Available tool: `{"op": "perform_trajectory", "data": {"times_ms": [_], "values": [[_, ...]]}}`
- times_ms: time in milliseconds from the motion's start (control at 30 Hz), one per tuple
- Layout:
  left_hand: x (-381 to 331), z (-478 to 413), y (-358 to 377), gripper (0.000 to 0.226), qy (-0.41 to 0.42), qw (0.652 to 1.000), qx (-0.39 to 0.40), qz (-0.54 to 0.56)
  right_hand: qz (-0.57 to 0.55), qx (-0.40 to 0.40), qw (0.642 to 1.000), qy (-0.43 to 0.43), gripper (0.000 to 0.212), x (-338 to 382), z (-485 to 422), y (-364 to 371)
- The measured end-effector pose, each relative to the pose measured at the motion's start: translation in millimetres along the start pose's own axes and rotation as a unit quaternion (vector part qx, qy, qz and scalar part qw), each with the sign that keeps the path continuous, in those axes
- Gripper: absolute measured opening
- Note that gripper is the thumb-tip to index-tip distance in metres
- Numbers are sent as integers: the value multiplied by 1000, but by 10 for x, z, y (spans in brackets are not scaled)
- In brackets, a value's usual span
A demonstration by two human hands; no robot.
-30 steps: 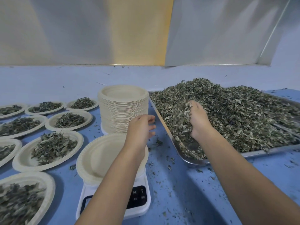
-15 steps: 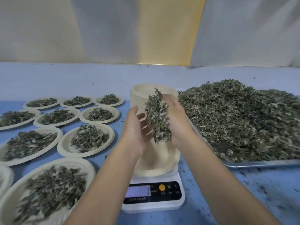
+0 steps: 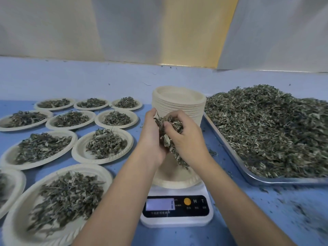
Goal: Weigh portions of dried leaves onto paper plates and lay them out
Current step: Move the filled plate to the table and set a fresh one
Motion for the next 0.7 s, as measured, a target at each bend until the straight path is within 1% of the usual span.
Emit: {"op": "perform_trajectory", "data": {"times_ms": [100,200,300,367,433,533,700], "values": [[0,-18,-22,40,-9,1000,1,-16,15,21,1000,6,9,-13,12,-21],[18,-45,-44,41,-1,999,-30,-33,35,54,998,8,14,-17,35,-27],[49,-72,-61,44,-7,998,-54,-24,82,83,993,-3,37,-15,51,-24],[64,-89,-74,38,-18,998,-64,-12,104,89,991,-6,50,-16,54,-26],[60,-84,-82,33,-25,997,-74,-4,112,93,989,-6,57,-17,52,-24],[46,-91,-97,36,-26,996,-83,0,109,90,990,-18,59,-12,48,-23],[20,-55,-102,37,-46,995,-86,10,112,66,991,-17,55,24,18,-68]]}}
Point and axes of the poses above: each hand's wrist, its own z-axis away from the middle knuckle, its own y-axis out of the palm, x = y × z, the point moved 2 cm from there along -z, towards the middle knuckle, and after that the axes turned 1 degree about z, right-handed, at the moved point
